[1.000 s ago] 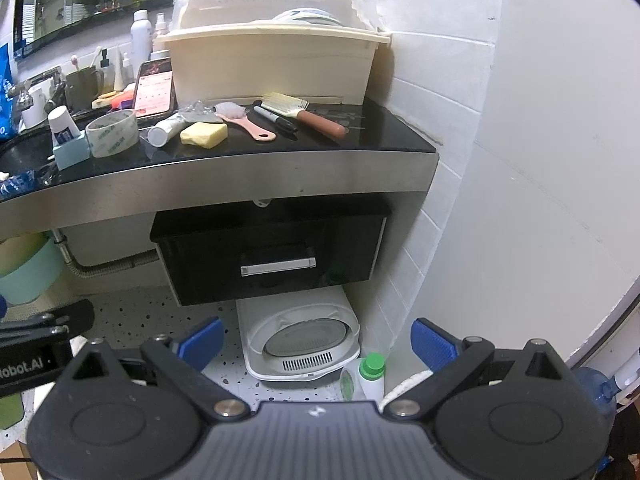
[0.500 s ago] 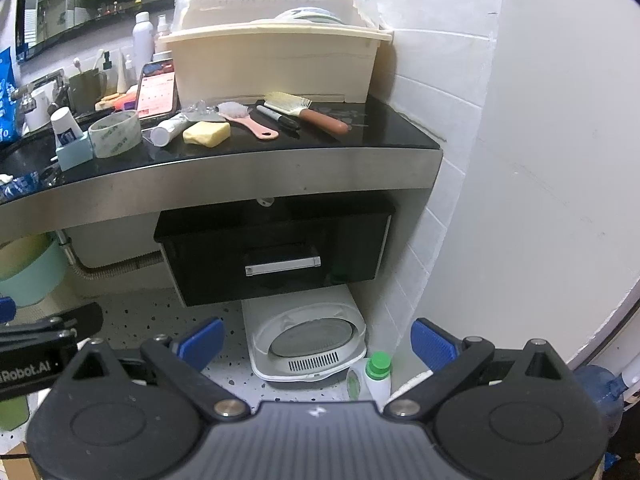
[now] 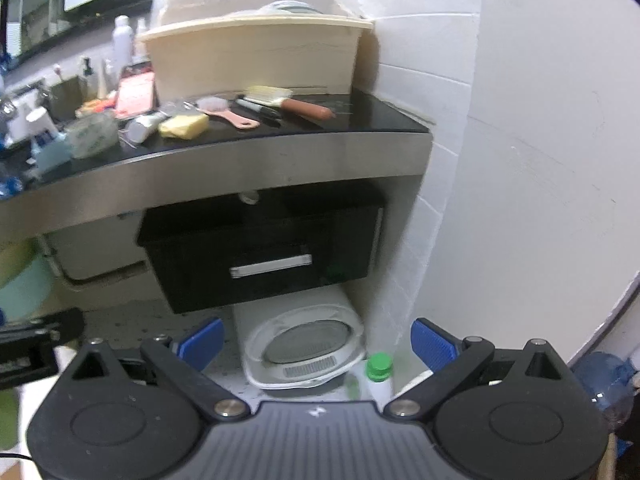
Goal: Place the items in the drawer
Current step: 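Move the right tool down toward the black drawer's white handle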
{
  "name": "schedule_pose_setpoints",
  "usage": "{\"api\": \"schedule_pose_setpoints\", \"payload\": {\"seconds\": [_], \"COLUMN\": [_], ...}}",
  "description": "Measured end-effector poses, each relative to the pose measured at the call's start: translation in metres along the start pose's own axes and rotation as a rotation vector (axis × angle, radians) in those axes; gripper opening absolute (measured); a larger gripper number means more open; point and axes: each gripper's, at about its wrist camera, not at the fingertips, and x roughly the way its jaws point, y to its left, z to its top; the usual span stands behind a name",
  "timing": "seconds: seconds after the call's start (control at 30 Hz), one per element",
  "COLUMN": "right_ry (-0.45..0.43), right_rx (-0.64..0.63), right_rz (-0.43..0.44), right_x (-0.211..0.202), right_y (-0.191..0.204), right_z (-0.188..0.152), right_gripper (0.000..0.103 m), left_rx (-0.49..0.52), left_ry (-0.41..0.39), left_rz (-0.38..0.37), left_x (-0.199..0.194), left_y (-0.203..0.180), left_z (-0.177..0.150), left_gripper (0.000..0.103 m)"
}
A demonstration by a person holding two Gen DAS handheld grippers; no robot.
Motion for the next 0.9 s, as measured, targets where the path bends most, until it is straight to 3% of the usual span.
{"api": "schedule_pose_setpoints", "payload": {"seconds": [0.17, 0.3, 0.53, 0.63, 0.77, 0.9], "right_ry": [-0.008, -0.044, -0.028, -0.017, -0.009, -0.026], "right_rx": [-0.018, -0.011, -0.032, -0.082, -0.05, -0.091], "right_rz": [0.011, 0.046, 0.063, 0.05, 0.106, 0.117], "right_x": [0.02, 0.035, 0.061, 0.072, 0.087, 0.104], "right_y": [-0.001, -0.006, -0.009, -0.005, -0.007, 0.0], "right_z": [-0.01, -0.016, -0.019, -0.018, -0.015, -0.014], "right_gripper": [0.1, 0.1, 0.1, 0.1, 0.1, 0.1], "left_rx": [0.037, 0.067, 0.116, 0.083, 0.012, 0.011], "left_ry": [-0.009, 0.037, -0.028, -0.007, 0.013, -0.004], "left_rz": [0.023, 0.024, 0.033, -0.039, -0.096, -0.038], "left_x": [0.018, 0.042, 0.065, 0.076, 0.093, 0.107], "left_y": [-0.003, -0.006, -0.016, -0.013, -0.005, -0.004], "left_z": [-0.005, -0.006, -0.011, -0.01, -0.008, -0.01], "left_gripper": [0.103, 0.103, 0.103, 0.103, 0.103, 0.103]}}
